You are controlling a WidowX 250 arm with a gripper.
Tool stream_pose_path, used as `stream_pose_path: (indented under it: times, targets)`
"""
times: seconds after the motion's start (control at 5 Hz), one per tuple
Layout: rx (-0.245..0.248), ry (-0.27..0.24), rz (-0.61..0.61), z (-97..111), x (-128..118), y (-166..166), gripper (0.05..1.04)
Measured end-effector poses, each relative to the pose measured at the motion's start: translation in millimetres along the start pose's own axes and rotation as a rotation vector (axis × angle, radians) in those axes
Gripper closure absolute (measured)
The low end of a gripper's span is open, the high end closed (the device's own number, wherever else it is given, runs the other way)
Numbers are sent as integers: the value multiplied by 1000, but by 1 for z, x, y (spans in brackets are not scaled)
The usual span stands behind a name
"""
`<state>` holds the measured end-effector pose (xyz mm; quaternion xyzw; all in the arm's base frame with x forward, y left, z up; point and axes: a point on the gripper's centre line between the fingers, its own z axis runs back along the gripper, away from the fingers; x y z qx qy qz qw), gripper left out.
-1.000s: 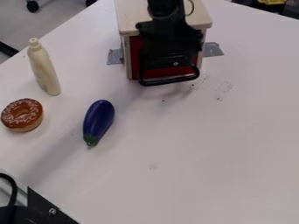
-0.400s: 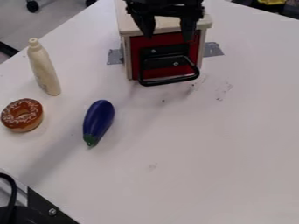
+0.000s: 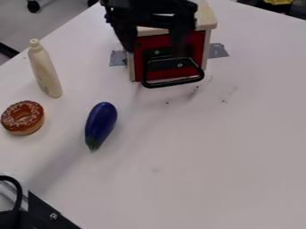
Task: Close the drawer
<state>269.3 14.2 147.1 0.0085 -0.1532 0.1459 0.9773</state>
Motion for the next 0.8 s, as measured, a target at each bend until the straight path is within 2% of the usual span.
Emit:
stream_pose_path:
  times: [0.2,0.8]
  targets:
    - [11,20,15,7,-11,2,83]
    - [10,15,16,8,-11,2,83]
